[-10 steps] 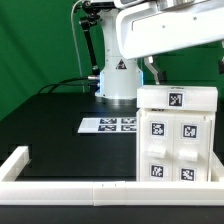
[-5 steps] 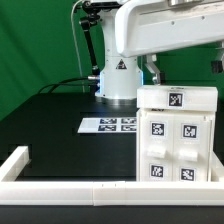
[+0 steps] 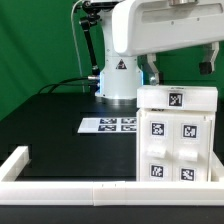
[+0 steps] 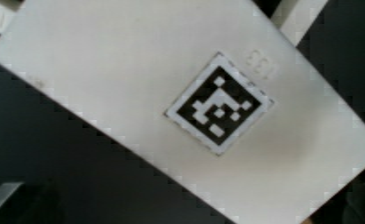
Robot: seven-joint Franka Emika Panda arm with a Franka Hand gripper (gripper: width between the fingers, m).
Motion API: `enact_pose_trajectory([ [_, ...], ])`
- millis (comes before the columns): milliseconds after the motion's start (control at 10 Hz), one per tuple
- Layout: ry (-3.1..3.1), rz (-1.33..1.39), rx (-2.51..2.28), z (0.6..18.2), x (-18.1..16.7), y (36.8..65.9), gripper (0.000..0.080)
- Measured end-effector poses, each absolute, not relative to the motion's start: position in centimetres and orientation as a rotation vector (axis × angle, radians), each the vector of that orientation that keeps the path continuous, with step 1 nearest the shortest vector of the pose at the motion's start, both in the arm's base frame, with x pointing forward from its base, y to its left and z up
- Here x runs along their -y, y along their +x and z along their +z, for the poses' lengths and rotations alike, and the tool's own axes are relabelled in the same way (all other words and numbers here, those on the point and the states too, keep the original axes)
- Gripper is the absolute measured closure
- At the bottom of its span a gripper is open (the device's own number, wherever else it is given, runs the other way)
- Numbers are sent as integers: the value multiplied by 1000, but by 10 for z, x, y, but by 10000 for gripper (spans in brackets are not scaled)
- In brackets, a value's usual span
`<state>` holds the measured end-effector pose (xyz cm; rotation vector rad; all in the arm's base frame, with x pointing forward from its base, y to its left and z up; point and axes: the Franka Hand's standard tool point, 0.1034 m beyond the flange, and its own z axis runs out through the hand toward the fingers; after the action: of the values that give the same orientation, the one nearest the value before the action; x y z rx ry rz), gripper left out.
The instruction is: Assemble cabinet
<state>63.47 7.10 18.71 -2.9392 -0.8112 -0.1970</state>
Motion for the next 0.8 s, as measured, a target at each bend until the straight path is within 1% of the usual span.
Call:
enact_pose_trajectory([
  [100, -2925, -199, 869, 187, -70, 635, 2],
  [200, -2842, -203, 1175, 186, -69, 634, 2],
  [400, -2743, -198, 1434, 184, -69, 633, 2],
  [500, -2646, -179, 1648, 183, -68, 631, 2],
  [800, -2487, -173, 1926, 182, -68, 631, 2],
])
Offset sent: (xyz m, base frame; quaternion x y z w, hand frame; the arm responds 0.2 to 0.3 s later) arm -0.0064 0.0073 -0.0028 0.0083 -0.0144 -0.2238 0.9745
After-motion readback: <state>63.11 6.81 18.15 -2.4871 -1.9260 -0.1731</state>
